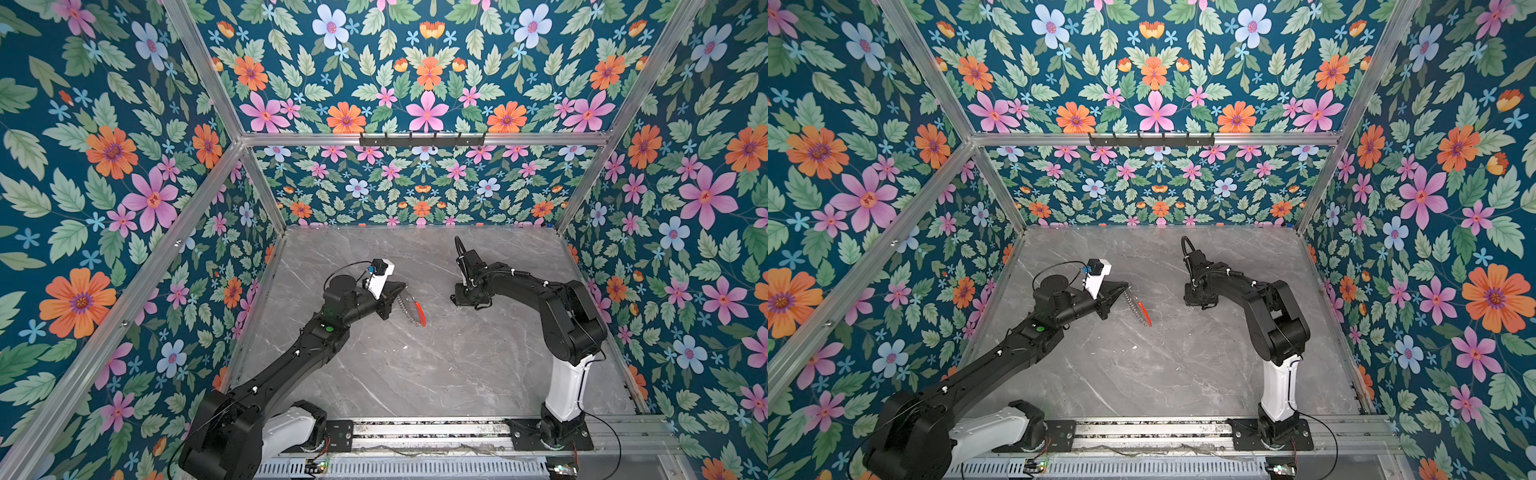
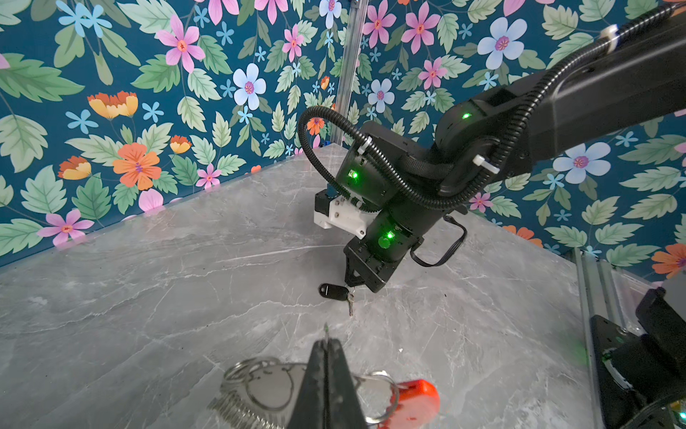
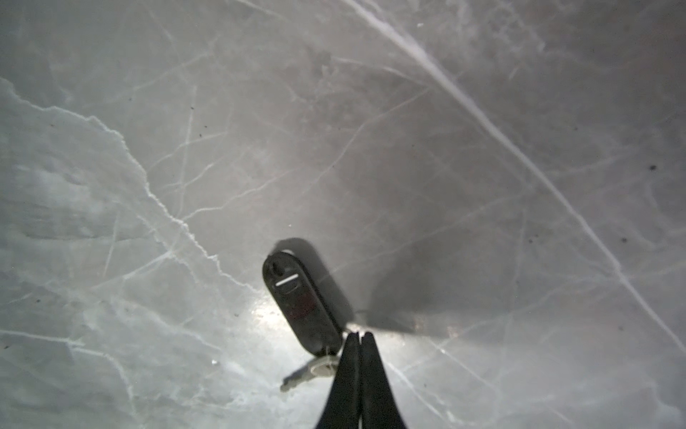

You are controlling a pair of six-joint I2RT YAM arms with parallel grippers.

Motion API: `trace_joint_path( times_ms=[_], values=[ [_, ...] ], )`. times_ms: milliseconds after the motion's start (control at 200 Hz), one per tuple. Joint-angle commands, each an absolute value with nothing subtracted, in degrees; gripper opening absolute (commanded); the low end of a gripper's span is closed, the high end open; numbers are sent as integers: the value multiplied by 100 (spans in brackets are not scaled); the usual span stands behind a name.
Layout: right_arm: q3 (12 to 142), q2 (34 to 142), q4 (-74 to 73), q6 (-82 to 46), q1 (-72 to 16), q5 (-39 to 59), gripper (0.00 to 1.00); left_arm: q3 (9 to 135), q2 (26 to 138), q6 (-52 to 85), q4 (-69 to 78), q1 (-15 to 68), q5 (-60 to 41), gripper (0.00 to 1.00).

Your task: Put the keys on the keyring

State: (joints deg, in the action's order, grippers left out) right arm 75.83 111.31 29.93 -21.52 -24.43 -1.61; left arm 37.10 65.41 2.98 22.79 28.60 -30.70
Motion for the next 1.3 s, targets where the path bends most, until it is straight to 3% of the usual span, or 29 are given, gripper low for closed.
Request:
trace_joint_path(
  times_ms=[0, 375, 596, 686, 841, 1046, 1297],
  values=[
    [7662, 11109, 3137, -2277, -2452, -167, 0, 3754, 6549, 325, 2492, 2865, -3096, 0],
    [8110, 11424, 3500, -2396, -2447, -74, 0, 3751, 6572, 316, 2453, 2865, -3103, 0],
    [8236, 11394, 3583, -2516, -2452, -63, 13, 3752, 6567, 310, 2443, 2865, -3112, 0],
    [8203, 11300, 3583, -2636, -2448, -94, 23, 3776, 6574, 282, 2426, 2865, -3121, 0],
    [7994, 11098, 3529, -3242, -2443, -171, 28, 3773, 6564, 272, 2407, 2861, -3144, 0],
    [6852, 10550, 2218, -4572, -2364, 170, 31, 3727, 6483, 298, 2404, 2865, -3134, 0],
    [6250, 10400, 1294, -5196, -2276, 555, 31, 3651, 6332, 246, 2311, 2863, -3086, 0]
  ],
)
